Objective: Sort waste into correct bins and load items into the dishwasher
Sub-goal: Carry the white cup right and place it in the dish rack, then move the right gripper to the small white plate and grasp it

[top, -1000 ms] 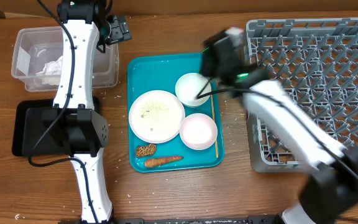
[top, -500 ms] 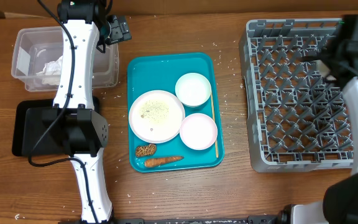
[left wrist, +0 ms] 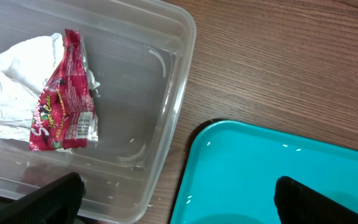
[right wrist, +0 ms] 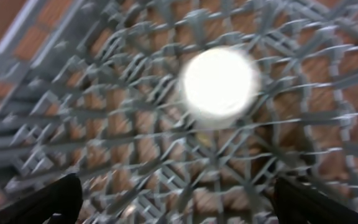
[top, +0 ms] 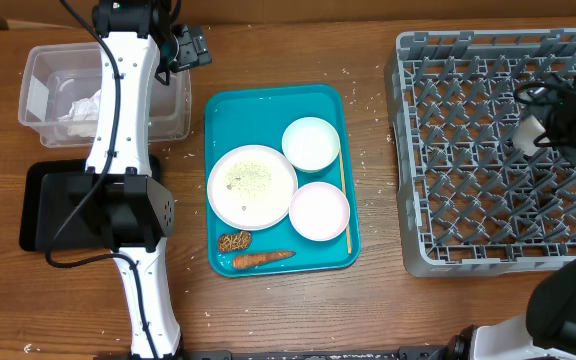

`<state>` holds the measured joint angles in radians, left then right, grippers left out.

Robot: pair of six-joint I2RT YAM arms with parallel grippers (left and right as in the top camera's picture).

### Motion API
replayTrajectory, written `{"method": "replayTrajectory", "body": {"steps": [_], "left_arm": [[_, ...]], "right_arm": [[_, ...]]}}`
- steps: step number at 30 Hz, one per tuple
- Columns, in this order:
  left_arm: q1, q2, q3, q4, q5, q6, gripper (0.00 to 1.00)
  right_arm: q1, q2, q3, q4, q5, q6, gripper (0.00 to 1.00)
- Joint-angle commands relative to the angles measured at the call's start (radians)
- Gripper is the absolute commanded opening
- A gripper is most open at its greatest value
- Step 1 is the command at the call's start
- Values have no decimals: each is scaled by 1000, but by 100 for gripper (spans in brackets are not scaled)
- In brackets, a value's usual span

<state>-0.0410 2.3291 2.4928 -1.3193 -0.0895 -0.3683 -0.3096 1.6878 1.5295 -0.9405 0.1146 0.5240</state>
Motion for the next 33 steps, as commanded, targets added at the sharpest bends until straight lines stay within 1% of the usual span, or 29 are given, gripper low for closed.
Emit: {"method": "replayTrajectory", "body": {"steps": [1, 4, 7, 9, 12, 13, 16, 19, 23, 26, 31, 33], "left_arm": [[2, 1, -4, 0, 5, -21, 100], [2, 1, -4, 0, 5, -21, 100], [1, 1, -4, 0, 5, -21, 100], [-3, 1, -4, 0, 5, -21, 100], [-5, 1, -4, 0, 5, -21, 100], [-5, 1, -4, 0, 5, -21, 100], [-4, 1, -4, 0, 5, -21, 100], [-4, 1, -4, 0, 5, -21, 100], [-6, 1, -4, 0, 5, -21, 100], [-5, 1, -4, 0, 5, -21, 100], [-5, 1, -4, 0, 5, -21, 100], [-5, 1, -4, 0, 5, -21, 100]], "right_arm": [[56, -88, -3, 3, -112, 0, 100], [128, -108, -3, 16, -243, -21, 100], [236, -108, -3, 46, -451, -120, 100], [328, -104, -5, 61, -498, -155, 100], [491, -83, -5, 83, -423, -169, 100], [570, -60, -5, 98, -350, -157, 100], [711, 13, -5, 132, -203, -68, 100], [819, 113, -5, 200, -117, -5, 97], [899, 239, -4, 304, -16, 22, 97], [928, 316, -4, 383, 1, 24, 96], [943, 363, -4, 461, 2, 32, 86], [943, 371, -4, 475, 19, 58, 83]]}}
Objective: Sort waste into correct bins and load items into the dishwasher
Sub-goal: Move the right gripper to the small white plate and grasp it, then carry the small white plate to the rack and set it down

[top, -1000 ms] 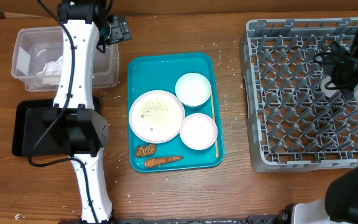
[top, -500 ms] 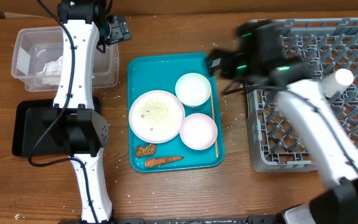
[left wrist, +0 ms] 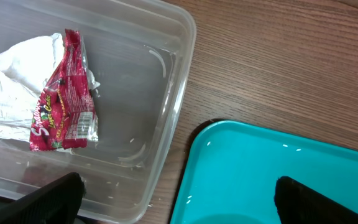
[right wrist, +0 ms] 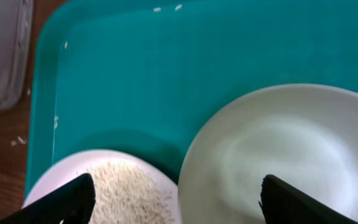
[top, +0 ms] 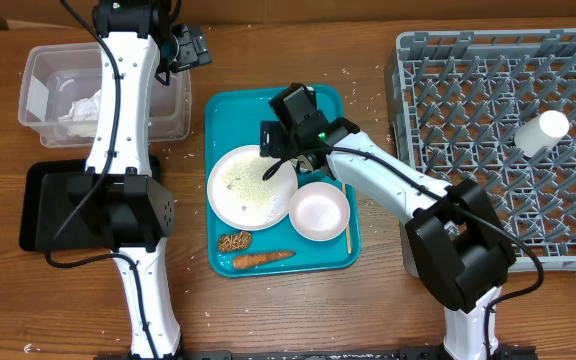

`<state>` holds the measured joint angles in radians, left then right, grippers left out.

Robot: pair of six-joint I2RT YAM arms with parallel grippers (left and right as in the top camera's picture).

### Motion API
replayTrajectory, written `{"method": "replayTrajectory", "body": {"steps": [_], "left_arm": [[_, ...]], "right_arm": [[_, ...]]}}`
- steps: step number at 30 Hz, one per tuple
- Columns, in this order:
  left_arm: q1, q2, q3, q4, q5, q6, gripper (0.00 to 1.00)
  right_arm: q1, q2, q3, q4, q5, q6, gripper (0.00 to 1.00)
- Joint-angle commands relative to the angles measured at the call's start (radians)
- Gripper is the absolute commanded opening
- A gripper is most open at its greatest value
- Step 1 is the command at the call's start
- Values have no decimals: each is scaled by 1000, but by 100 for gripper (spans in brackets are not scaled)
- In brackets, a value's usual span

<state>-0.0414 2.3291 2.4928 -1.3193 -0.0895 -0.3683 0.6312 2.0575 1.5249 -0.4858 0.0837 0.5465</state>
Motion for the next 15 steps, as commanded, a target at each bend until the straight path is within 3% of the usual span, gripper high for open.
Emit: {"method": "replayTrajectory", "body": {"steps": [1, 15], "left_arm": [[-4, 1, -4, 0, 5, -21, 100], [-4, 1, -4, 0, 5, -21, 100]], "right_arm": [[3, 11, 0, 21, 77, 60, 82], [9, 90, 0, 55, 97, 103, 57]]}}
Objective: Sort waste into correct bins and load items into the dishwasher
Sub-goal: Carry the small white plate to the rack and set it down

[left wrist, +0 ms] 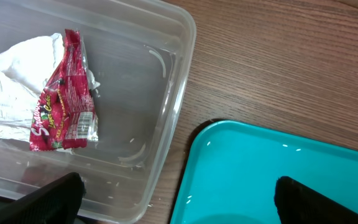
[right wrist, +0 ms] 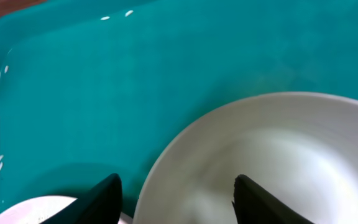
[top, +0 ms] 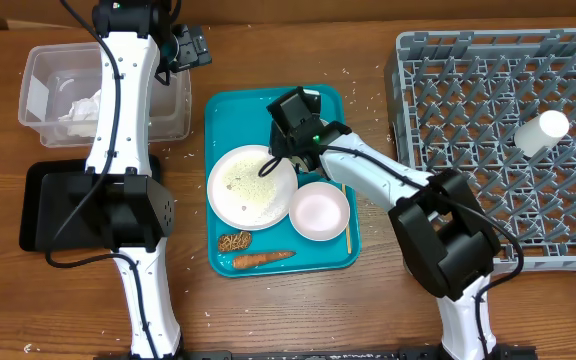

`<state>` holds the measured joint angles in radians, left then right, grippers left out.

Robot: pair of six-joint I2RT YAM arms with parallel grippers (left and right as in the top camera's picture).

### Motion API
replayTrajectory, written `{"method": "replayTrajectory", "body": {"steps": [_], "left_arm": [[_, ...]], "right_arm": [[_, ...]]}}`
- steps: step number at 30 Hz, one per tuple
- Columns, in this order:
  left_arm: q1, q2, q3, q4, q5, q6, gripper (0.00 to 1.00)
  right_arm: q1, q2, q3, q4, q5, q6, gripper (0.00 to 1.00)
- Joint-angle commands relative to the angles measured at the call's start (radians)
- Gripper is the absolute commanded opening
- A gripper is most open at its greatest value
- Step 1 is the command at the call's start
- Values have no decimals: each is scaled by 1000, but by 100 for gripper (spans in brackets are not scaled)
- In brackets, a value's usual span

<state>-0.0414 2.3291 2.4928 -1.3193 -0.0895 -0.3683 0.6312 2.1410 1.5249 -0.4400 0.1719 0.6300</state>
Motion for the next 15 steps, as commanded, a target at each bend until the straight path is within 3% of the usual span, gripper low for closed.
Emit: {"method": "replayTrajectory", "body": {"steps": [1, 4, 12, 15], "left_arm": [[-4, 1, -4, 0, 5, -21, 100], [-4, 1, -4, 0, 5, -21, 100], [-4, 1, -4, 0, 5, -21, 100], [-4, 1, -4, 0, 5, -21, 100]], "right_arm": [[11, 6, 0, 9, 11, 19, 56], [11, 6, 6, 8, 10, 19, 45], [11, -24, 107, -114, 11, 18, 4], [2, -58, 161, -189, 11, 18, 4]]}}
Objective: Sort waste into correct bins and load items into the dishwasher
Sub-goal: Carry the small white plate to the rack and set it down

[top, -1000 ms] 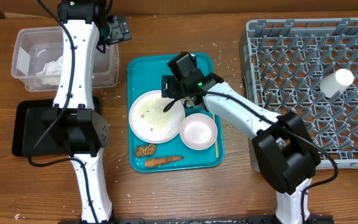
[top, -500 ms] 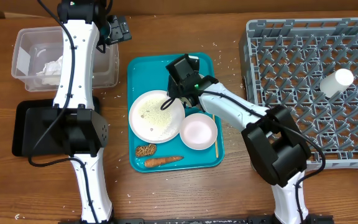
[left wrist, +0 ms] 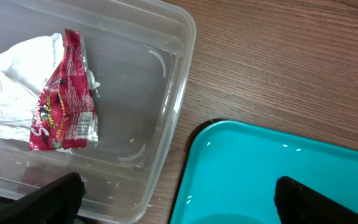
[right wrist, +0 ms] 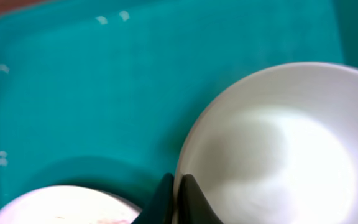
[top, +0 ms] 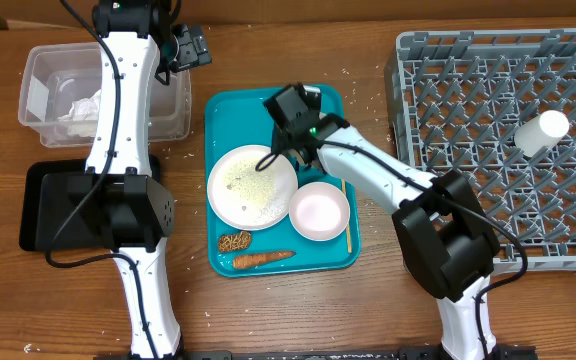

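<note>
On the teal tray [top: 226,120] stand a white plate with rice grains [top: 251,187] and a white bowl [top: 318,212]. In the right wrist view a second white bowl [right wrist: 272,143] sits at the tray's far end. My right gripper [right wrist: 176,180] is shut on its left rim, one finger inside and one outside. From overhead, the right gripper [top: 290,135] and arm cover most of that bowl. My left gripper [top: 190,48] hangs open between the clear bin and the tray's corner, and the left gripper [left wrist: 179,202] holds nothing.
A grey dishwasher rack [top: 468,150] fills the right side, with a white cup [top: 541,130] lying in it. The clear bin [left wrist: 179,74] holds a red wrapper [left wrist: 64,93] and tissue. A black bin [top: 48,205] sits left. A carrot piece [top: 263,259], a brown scrap [top: 234,241] and a chopstick [top: 345,200] lie on the tray.
My right gripper's fingers stood apart either side of the far bowl's rim; now they are shut on that rim. The left arm and everything else are unchanged.
At first my right gripper was open over the rack above the white cup. Then it was open over the tray, above the far bowl and the plate. Then it was close over the bowl's rim, and now it grips that rim. The left gripper stayed open throughout.
</note>
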`<state>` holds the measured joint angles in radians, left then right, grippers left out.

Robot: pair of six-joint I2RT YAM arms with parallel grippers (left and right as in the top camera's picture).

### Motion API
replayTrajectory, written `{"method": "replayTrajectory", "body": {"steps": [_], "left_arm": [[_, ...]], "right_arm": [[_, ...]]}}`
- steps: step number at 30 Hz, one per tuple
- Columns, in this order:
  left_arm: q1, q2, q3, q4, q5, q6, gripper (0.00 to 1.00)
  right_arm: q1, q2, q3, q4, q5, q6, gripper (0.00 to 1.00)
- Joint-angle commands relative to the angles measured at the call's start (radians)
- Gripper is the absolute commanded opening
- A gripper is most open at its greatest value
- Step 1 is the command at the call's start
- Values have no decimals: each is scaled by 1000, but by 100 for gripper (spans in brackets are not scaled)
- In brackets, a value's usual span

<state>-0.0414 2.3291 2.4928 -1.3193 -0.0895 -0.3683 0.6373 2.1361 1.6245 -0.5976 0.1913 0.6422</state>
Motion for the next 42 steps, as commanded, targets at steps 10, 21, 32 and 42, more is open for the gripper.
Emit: {"method": "replayTrajectory", "body": {"steps": [10, 21, 32, 42], "left_arm": [[-5, 1, -4, 0, 5, -21, 100], [-5, 1, -4, 0, 5, -21, 100], [-5, 1, -4, 0, 5, -21, 100], [-5, 1, -4, 0, 5, -21, 100]], "right_arm": [[-186, -311, 162, -229, -13, 6, 4], [-764, -336, 161, -198, -968, -317, 4], [-1016, -106, 159, -119, -1338, -276, 4], [-1030, -37, 156, -137, -1324, -253, 4]]}}
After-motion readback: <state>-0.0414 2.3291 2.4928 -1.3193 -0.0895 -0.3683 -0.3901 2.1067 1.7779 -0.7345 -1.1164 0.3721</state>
